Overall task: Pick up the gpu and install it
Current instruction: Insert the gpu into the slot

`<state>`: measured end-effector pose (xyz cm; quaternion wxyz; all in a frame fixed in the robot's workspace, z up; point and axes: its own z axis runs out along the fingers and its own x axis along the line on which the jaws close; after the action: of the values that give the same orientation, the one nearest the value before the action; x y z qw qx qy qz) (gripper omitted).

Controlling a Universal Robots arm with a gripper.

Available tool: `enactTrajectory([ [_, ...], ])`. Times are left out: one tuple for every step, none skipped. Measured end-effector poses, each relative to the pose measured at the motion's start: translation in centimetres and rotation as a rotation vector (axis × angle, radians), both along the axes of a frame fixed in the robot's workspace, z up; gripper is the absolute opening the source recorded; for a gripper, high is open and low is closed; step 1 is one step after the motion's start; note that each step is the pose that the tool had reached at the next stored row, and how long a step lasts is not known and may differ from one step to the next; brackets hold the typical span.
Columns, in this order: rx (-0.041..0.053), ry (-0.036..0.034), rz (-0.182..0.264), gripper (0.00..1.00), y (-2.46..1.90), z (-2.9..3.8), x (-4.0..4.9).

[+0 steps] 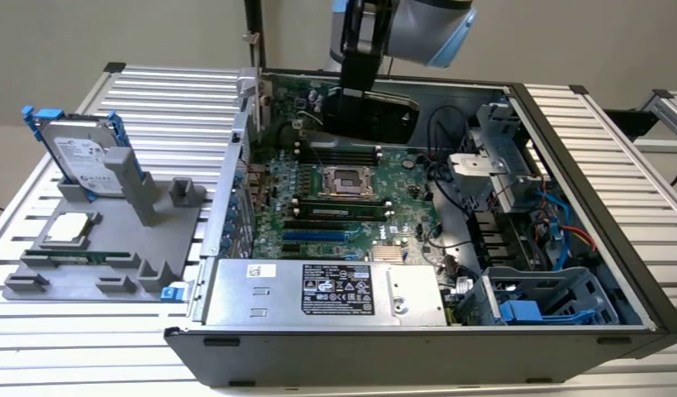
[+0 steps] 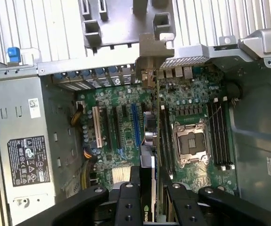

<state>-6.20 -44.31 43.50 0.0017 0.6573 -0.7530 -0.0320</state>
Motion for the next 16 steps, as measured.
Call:
enactTrajectory([
  [0.0, 0.0, 0.013, 0.0, 0.0, 0.0, 0.0],
  [0.0001, 0.0, 0.025, 0.0, 0.0, 0.0, 0.0],
  [0.0, 0.0, 0.038, 0.0, 0.0, 0.0, 0.0],
  [0.0001, 0.0, 0.051, 0.0, 0.0, 0.0, 0.0],
  [0.0, 0.0, 0.063, 0.0, 0.0, 0.0, 0.0],
  [0.0, 0.0, 0.075, 0.0, 0.0, 0.0, 0.0],
  [0.0, 0.0, 0.087, 0.0, 0.0, 0.0, 0.0],
  [0.0, 0.0, 0.099, 0.0, 0.0, 0.0, 0.0],
  [0.0, 0.0, 0.11, 0.0, 0.0, 0.0, 0.0],
  [0.0, 0.0, 0.12, 0.0, 0.0, 0.0, 0.0],
  [0.0001, 0.0001, 0.122, 0.0, 0.0, 0.0, 0.02],
  [0.0001, 0.0001, 0.122, 0.0, 0.0, 0.0, 0.01],
  [0.0, 0.0, 0.122, 0.0, 0.0, 0.0, 0.01],
  [0.0, 0.0, 0.122, 0.0, 0.0, 0.0, 0.01],
  [0.0, -0.0001, 0.122, 0.0, 0.0, -0.02, 0.03],
  [-0.0001, -0.0002, 0.122, 0.0, 0.0, -0.06, 0.07],
])
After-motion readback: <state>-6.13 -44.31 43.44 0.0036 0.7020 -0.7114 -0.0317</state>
